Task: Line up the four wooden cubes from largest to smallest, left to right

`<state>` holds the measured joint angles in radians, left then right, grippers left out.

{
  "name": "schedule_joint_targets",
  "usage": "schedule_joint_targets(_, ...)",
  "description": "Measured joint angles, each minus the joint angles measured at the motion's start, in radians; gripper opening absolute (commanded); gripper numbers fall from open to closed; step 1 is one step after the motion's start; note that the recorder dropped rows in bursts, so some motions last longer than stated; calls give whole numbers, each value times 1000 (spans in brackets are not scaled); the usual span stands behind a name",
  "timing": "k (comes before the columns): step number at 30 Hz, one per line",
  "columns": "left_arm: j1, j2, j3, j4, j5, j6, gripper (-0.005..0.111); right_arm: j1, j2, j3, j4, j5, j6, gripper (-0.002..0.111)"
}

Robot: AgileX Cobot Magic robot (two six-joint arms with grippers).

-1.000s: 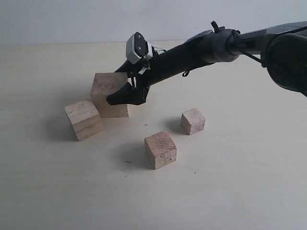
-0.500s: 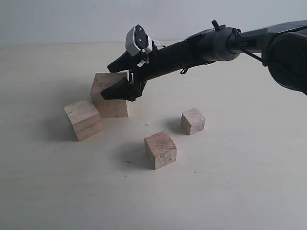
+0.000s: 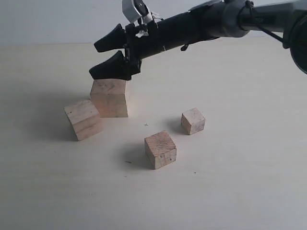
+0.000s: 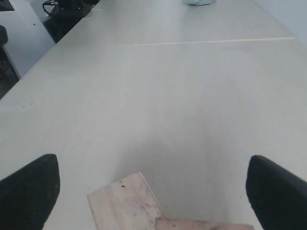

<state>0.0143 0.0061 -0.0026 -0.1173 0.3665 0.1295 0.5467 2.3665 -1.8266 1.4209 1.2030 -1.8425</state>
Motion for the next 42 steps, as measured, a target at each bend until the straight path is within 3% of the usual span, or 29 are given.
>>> schedule_joint_targets(9, 0, 0, 0, 0, 0, 0, 0, 126, -90, 0, -178, -31, 59, 105)
schedule_joint_targets(16, 0, 0, 0, 0, 0, 0, 0, 252, -100, 0, -452, -193, 132, 105)
schedule_joint_targets(20, 0, 0, 0, 0, 0, 0, 0, 294, -100, 0, -488, -285, 158, 105)
schedule_joint_targets(30, 0, 0, 0, 0, 0, 0, 0, 303, -85, 0, -580, -379, 181, 105)
schedule_joint_targets(42, 0, 0, 0, 0, 0, 0, 0, 303, 11, 0, -545, -437, 185, 105)
